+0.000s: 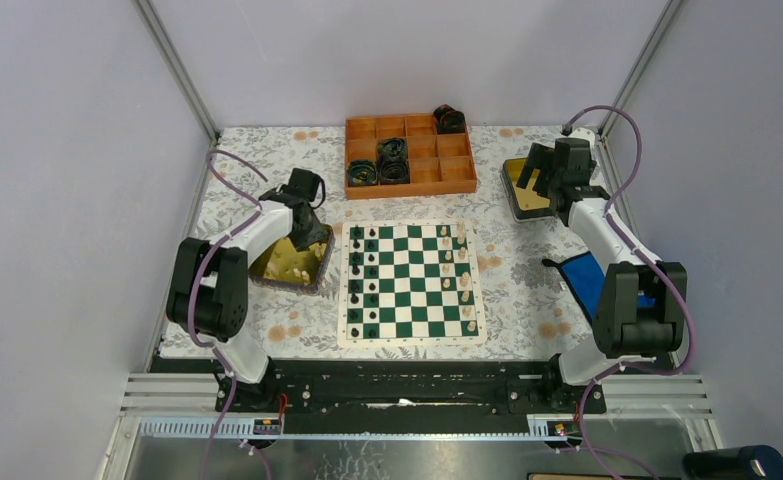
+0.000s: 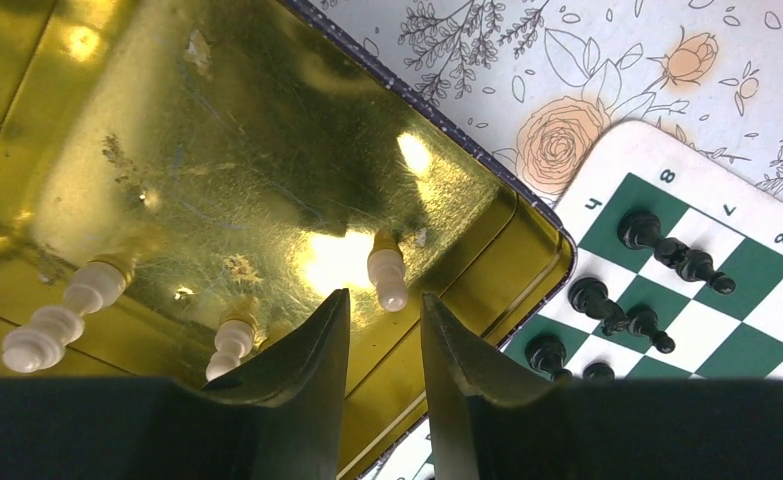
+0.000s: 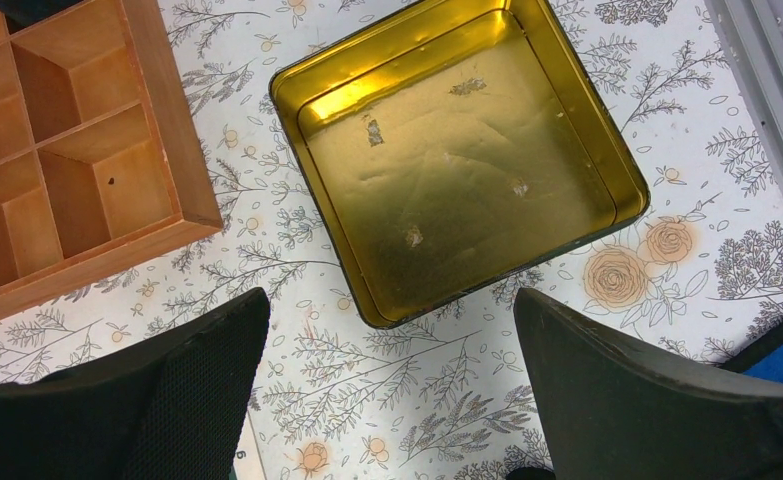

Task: Set up the chess pieces on the board
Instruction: Pick up the chess piece from the storage box.

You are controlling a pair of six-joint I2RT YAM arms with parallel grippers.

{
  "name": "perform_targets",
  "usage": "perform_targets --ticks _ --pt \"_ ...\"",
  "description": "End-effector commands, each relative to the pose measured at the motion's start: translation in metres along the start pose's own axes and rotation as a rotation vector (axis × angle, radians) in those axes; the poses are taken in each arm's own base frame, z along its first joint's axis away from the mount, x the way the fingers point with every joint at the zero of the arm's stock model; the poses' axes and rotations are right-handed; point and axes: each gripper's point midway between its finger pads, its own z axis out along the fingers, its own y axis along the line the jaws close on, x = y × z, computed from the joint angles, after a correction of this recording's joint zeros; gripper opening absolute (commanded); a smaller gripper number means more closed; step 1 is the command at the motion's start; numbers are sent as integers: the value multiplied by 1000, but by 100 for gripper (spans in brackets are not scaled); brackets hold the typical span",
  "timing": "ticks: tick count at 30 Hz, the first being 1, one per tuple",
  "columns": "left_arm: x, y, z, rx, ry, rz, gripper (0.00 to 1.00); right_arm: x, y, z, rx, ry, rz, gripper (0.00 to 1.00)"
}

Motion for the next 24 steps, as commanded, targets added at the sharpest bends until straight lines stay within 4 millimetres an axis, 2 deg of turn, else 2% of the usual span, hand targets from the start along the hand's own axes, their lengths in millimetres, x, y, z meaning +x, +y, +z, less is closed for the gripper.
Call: perform_targets --ticks 1,14,17,24 --pt "0 -7 9 35 12 -20 38 -20 12 -1 -31 -52 12 100" --pt "0 -8 21 29 33 -1 33 -18 9 1 -18 -49 6 100" --pt "0 -8 24 27 39 7 28 -17 8 0 -14 -47 4 100" --pt "-3 -8 21 32 31 10 9 -18 6 -2 -7 -50 2 100"
